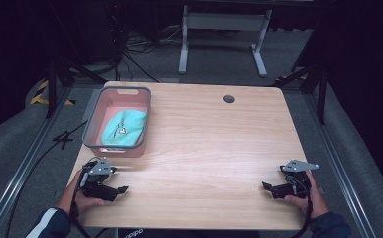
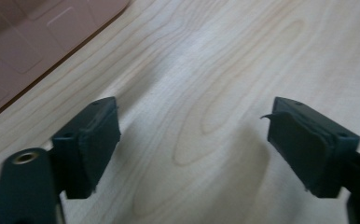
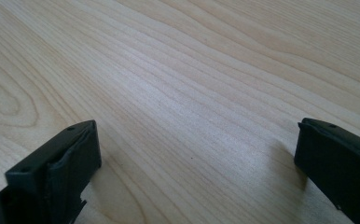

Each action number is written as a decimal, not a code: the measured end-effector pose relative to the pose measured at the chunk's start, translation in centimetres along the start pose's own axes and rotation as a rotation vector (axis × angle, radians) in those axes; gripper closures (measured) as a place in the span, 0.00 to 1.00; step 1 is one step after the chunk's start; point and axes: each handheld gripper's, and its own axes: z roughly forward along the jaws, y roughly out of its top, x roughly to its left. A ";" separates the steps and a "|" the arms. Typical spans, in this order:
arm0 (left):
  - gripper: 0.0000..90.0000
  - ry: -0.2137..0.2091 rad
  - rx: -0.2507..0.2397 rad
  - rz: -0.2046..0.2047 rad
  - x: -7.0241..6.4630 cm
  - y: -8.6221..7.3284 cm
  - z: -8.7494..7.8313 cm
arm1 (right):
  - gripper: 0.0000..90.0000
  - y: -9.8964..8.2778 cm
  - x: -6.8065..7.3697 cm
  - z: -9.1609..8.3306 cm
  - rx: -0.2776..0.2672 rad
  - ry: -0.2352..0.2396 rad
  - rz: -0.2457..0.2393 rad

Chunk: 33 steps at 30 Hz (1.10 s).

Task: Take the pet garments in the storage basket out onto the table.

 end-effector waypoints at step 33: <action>0.21 0.174 -0.025 0.072 2.9 8.8 -6.6 | 0.01 -0.2 0.1 -0.2 0.000 -0.012 0.010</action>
